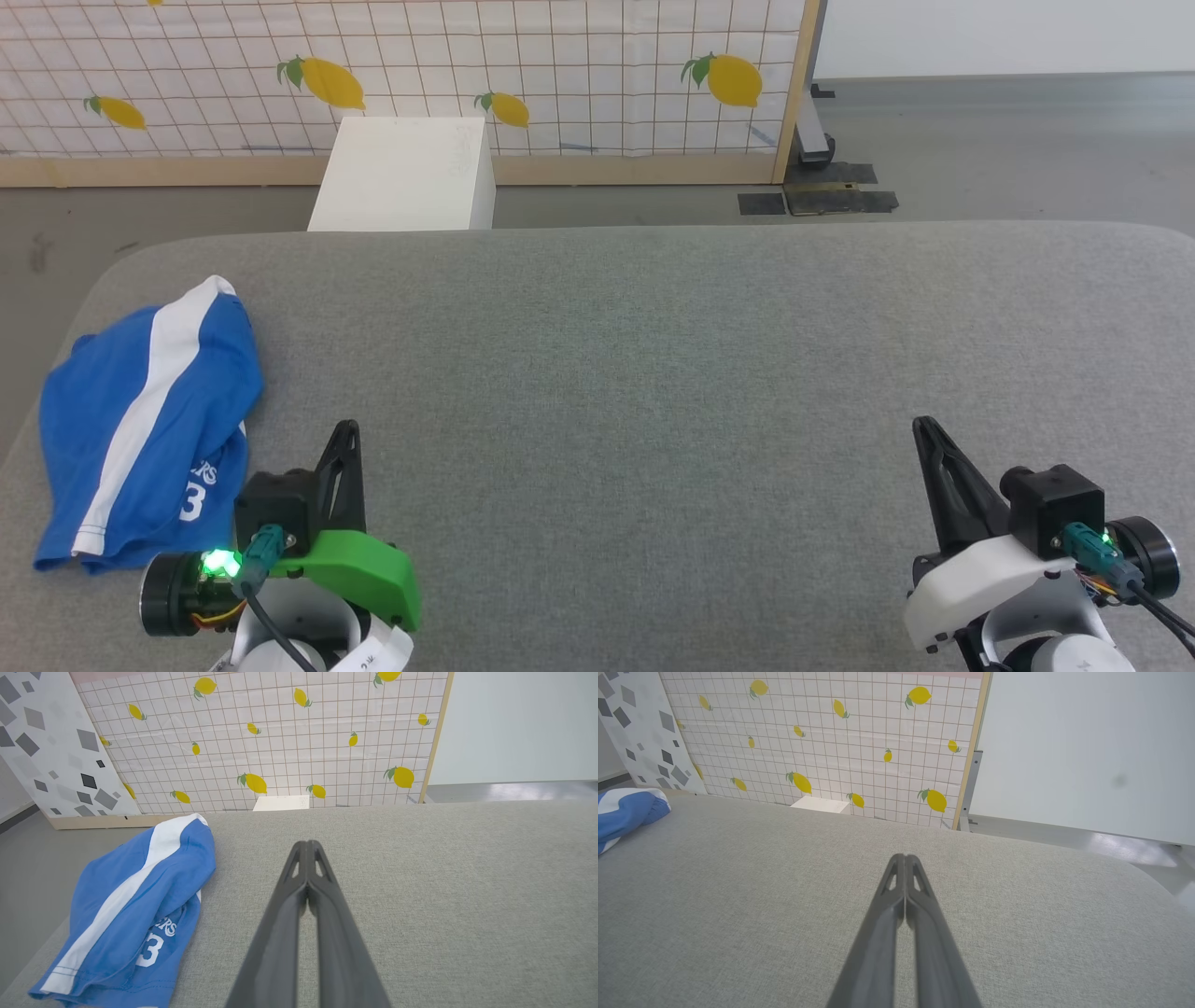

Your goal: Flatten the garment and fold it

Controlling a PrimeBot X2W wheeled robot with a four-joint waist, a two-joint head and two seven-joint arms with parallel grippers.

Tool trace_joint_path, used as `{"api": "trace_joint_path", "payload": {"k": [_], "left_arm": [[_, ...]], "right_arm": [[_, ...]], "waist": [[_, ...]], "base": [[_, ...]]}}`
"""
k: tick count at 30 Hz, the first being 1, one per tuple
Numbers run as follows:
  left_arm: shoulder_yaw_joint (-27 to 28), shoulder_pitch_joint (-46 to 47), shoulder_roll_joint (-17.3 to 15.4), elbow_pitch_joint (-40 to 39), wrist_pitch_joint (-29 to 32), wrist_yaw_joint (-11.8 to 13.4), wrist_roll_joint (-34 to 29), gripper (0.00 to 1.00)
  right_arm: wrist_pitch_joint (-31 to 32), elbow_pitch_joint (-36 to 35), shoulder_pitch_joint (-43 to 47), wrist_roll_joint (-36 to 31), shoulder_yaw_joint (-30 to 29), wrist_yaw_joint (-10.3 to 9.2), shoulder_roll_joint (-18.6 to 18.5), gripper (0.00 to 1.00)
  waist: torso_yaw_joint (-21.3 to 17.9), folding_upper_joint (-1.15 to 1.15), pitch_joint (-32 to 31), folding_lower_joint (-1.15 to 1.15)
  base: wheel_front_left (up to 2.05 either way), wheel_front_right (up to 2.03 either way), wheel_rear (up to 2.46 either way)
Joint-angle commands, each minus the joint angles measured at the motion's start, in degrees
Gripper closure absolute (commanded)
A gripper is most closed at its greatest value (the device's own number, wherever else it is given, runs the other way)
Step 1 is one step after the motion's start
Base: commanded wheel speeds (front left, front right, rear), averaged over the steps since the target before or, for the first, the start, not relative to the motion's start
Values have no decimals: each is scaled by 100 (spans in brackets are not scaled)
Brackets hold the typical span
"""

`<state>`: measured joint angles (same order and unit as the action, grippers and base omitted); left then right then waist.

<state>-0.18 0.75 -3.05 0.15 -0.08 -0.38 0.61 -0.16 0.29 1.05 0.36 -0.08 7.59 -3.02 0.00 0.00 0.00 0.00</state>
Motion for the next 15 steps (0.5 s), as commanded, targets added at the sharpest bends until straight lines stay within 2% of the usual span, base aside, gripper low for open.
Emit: {"api": "trace_joint_path", "payload": {"k": [1, 15], "left_arm": [[18, -75, 17, -15, 8, 38, -61, 100], [18, -75, 17, -15, 8, 38, -61, 100]], "right_arm": [[16, -29, -105, -36, 8, -10, 14, 100], [16, -29, -105, -36, 8, -10, 14, 100]], "waist": [[0, 0, 0, 0], [0, 0, 0, 0]], "base": [[0, 0, 0], [0, 0, 0]]}}
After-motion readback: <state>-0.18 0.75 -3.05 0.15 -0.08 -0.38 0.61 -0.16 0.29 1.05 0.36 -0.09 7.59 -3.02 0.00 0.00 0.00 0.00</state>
